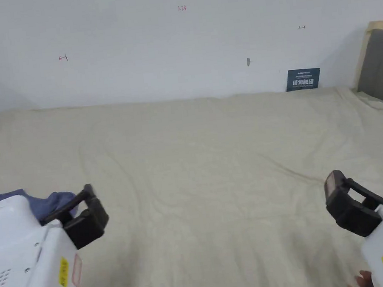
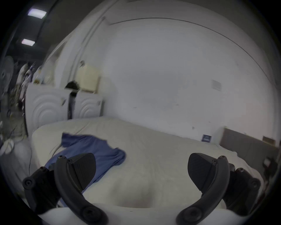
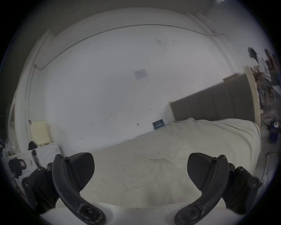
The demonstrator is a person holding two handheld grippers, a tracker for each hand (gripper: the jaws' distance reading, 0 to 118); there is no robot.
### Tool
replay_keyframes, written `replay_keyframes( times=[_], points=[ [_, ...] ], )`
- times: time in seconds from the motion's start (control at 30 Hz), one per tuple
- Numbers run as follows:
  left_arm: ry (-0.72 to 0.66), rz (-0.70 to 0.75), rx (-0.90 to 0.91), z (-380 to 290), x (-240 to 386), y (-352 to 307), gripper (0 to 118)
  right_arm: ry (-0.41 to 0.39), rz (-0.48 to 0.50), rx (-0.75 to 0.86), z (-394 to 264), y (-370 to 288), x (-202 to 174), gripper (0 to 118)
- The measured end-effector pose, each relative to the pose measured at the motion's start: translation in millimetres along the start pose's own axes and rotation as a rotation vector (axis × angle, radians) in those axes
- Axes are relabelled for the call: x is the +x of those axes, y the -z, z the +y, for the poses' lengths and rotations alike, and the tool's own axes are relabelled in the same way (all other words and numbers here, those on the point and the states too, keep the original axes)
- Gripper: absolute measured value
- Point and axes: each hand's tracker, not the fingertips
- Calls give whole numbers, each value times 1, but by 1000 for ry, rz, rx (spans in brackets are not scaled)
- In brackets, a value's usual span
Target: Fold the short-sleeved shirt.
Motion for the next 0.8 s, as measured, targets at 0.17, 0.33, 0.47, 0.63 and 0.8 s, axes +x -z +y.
replay_keyframes(
  times=[0.17, 0.33, 0.47, 0.63, 0.8],
  points=[
    [244, 62, 57, -33, 10, 2, 118, -350, 4, -18, -7, -6, -4, 118],
    [289, 36, 142, -38, 23, -8, 118, -388, 6, 13, -2, -15, -28, 118],
    [280, 34, 166, -31, 27, -12, 118, -403, 21, 12, 1, -17, -35, 118],
    [264, -73, 86, -21, 24, -21, 118, -407, 64, 4, 1, -25, -42, 118],
    [304, -72, 65, -27, 31, -22, 118, -388, 90, -34, 2, -26, -46, 118]
  ],
)
